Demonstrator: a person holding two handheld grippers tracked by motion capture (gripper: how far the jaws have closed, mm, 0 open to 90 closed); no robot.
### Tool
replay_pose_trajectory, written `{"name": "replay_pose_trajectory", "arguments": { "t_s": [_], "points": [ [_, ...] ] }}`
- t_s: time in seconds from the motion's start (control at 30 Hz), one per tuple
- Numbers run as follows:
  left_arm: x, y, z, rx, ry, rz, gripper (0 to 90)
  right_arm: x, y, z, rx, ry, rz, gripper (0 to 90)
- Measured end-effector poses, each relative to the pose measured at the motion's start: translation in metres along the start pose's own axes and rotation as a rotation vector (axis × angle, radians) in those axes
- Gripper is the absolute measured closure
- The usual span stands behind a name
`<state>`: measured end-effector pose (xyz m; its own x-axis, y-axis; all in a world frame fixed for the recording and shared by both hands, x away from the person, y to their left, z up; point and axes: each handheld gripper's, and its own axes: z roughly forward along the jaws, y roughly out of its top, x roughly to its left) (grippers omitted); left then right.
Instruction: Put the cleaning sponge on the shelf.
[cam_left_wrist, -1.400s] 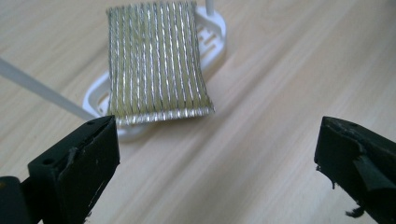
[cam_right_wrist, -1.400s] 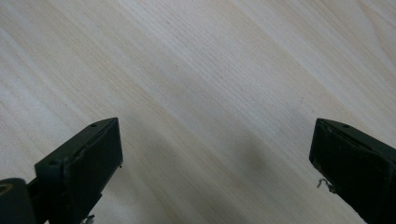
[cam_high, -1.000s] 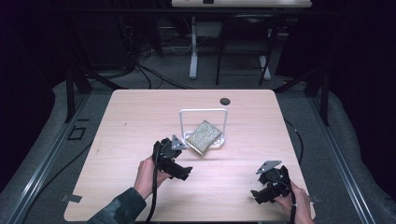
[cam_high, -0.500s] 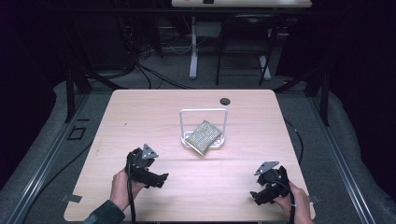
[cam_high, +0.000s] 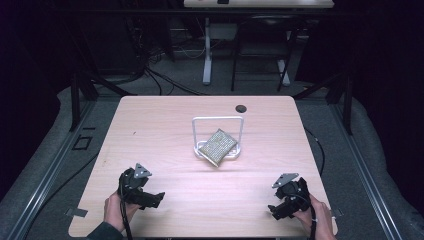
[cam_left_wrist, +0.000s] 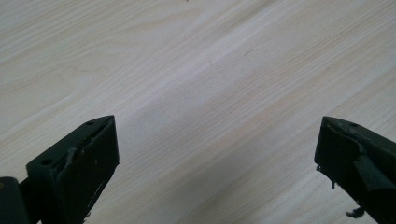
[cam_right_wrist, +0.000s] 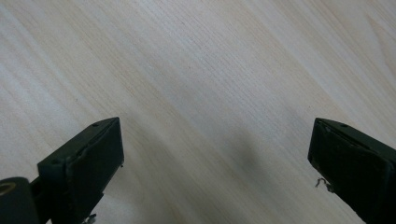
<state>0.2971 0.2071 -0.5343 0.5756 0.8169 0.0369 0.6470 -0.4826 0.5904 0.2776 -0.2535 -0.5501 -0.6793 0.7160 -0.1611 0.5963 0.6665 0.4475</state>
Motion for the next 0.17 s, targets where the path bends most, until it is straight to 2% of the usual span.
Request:
{"name": "replay_pose_trajectory", "arguments": {
  "t_s": [0.17],
  "points": [
    [-0.0001,0.0007,0.0018,0.006,-0.005,0.001,0.0,-0.0004,-0.0001,0.0007,0.015,0.005,-0.011,2.9]
  ]
}}
